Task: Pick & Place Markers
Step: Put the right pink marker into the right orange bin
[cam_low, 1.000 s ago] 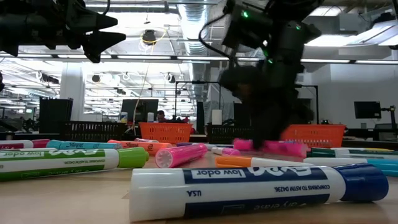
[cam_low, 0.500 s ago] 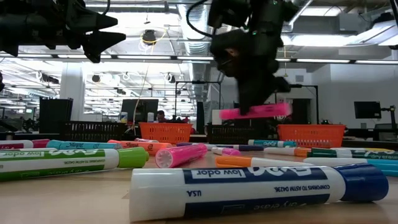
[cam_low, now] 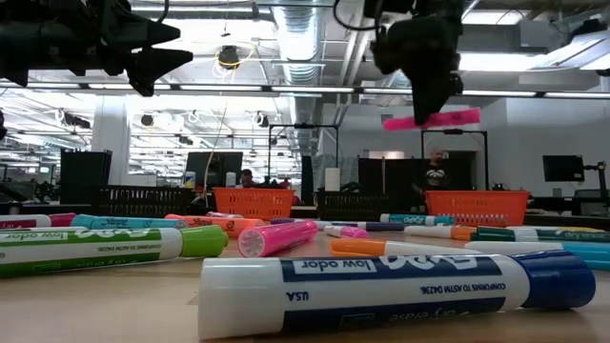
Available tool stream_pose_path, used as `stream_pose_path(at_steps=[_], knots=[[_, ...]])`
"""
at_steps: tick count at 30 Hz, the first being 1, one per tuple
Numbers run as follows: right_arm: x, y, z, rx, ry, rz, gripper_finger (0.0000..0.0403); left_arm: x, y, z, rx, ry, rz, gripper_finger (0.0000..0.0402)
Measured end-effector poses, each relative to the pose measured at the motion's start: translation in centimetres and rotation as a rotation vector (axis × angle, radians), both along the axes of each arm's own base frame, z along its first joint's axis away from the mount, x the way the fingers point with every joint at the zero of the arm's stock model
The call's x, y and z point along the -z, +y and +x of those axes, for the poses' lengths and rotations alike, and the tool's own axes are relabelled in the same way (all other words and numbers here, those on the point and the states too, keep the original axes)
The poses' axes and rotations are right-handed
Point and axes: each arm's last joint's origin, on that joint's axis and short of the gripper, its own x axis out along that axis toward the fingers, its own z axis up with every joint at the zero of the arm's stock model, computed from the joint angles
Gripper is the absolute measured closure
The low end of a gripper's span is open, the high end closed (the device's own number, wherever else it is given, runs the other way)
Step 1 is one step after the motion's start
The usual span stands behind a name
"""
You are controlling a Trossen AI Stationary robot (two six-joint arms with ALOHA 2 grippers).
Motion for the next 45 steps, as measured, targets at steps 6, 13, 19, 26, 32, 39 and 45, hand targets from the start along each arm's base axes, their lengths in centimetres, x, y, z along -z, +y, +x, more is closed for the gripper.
stream_pose_path(at_steps=[6, 13, 19, 26, 32, 39, 45], knots=[[-2.0, -1.2, -1.5, -0.206, -0.112, 0.139, 0.0342, 0.0, 0.0, 0.0, 0.0, 0.0, 0.0, 0.0179], [-4.8, -2.8, -1.8, -0.431, -0.532, 0.563, 0.034, 0.0, 0.0, 0.0, 0.0, 0.0, 0.0, 0.0179], [-7.0, -4.1, -1.3, -0.605, -0.842, 0.732, 0.034, 0.0, 0.0, 0.0, 0.0, 0.0, 0.0, 0.0179], [-7.2, -4.9, -1.4, -0.62, -0.886, 0.727, 0.0339, 0.0, 0.0, 0.0, 0.0, 0.0, 0.0, 0.0179], [-4.8, -5.4, -2.9, -0.35, -0.485, 0.324, 0.0339, 0.0, 0.0, 0.0, 0.0, 0.0, 0.0, 0.0179], [-3.4, -7.9, -5.2, -0.062, 0.024, -0.274, 0.0339, 0.0, 0.0, 0.0, 0.0, 0.0, 0.0, 0.0179], [-1.7, -11.2, -5.8, 0.065, 0.141, -0.249, 0.0339, 0.0, 0.0, 0.0, 0.0, 0.0, 0.0, 0.0179]])
